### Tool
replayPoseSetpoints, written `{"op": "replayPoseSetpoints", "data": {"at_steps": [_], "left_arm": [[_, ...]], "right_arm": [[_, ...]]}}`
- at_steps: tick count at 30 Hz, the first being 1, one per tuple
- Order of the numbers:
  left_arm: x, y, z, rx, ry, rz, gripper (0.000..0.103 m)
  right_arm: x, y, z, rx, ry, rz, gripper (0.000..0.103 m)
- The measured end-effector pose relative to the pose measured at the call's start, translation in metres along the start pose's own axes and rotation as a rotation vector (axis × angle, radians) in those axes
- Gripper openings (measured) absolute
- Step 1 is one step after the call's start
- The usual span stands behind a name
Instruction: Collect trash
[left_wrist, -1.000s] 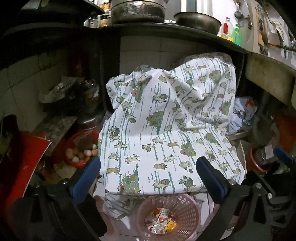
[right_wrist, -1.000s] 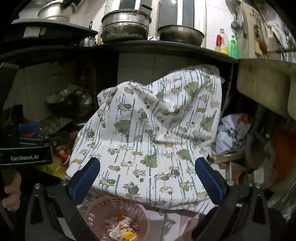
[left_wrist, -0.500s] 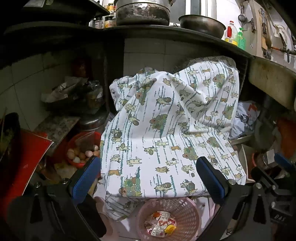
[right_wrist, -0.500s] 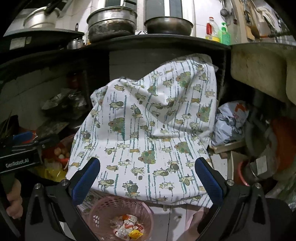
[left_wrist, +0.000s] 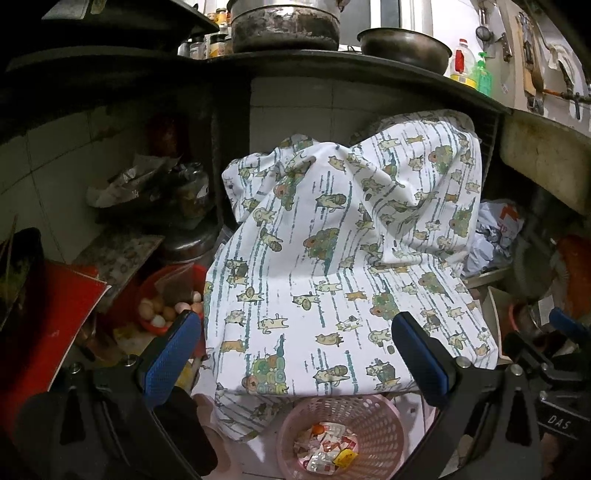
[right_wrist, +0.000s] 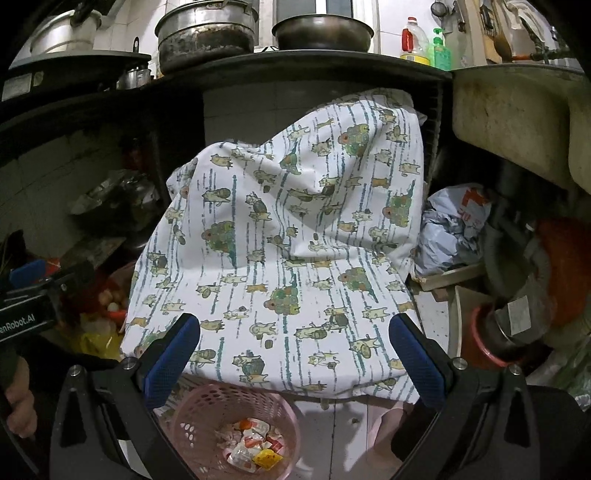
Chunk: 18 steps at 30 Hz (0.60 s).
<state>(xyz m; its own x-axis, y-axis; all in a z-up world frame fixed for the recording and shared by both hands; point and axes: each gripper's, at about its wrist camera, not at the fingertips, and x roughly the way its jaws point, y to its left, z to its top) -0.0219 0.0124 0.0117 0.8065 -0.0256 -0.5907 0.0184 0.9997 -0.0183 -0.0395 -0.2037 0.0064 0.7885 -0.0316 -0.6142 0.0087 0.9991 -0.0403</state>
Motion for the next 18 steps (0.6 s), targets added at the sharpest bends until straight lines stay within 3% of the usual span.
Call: {"op": "replayPoseSetpoints", "data": {"at_steps": [5,18], "left_arm": [[-0.0031,-0.0031,0.0002,0.023,-0.018,0.002,0.102],[0.0019,-0.0058,-0.0012,0.025,0.020,-0.017,0.102]], "right_arm": [[0.0019,0.0009,-0.0005,0.003,0.008,-0.002,0.103],[0.0028,0.0005,-0.0008,0.004,0.012,0.000,0.103]]}}
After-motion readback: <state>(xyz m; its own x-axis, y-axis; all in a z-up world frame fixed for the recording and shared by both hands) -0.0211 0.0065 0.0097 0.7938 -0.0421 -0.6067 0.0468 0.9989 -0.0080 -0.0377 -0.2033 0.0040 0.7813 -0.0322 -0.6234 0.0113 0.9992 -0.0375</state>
